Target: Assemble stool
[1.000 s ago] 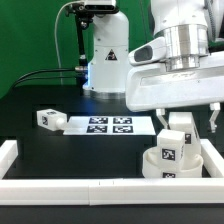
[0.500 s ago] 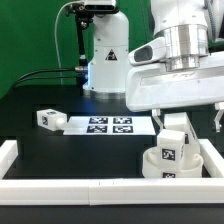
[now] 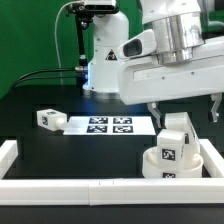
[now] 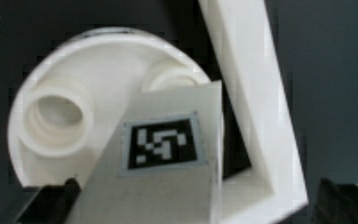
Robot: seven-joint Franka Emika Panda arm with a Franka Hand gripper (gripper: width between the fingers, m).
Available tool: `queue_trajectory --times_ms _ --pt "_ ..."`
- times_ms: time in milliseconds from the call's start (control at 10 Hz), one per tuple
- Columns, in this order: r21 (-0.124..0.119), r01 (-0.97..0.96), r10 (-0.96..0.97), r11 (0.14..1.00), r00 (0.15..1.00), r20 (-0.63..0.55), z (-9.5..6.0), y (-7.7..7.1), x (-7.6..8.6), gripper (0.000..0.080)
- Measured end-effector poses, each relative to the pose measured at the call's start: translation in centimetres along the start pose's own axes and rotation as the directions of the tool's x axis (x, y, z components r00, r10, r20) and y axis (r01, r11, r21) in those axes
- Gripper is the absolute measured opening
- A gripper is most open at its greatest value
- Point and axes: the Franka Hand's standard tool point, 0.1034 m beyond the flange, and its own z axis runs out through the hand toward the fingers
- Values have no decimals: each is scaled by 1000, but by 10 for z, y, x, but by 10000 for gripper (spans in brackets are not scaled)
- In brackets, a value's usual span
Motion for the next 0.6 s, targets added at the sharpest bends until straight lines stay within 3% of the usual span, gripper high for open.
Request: queue_trajectory --times_ms 200,600 --pt "13 -24 22 1000 991 129 -5 7 5 649" --pt "10 9 -10 1000 994 112 -6 8 11 649"
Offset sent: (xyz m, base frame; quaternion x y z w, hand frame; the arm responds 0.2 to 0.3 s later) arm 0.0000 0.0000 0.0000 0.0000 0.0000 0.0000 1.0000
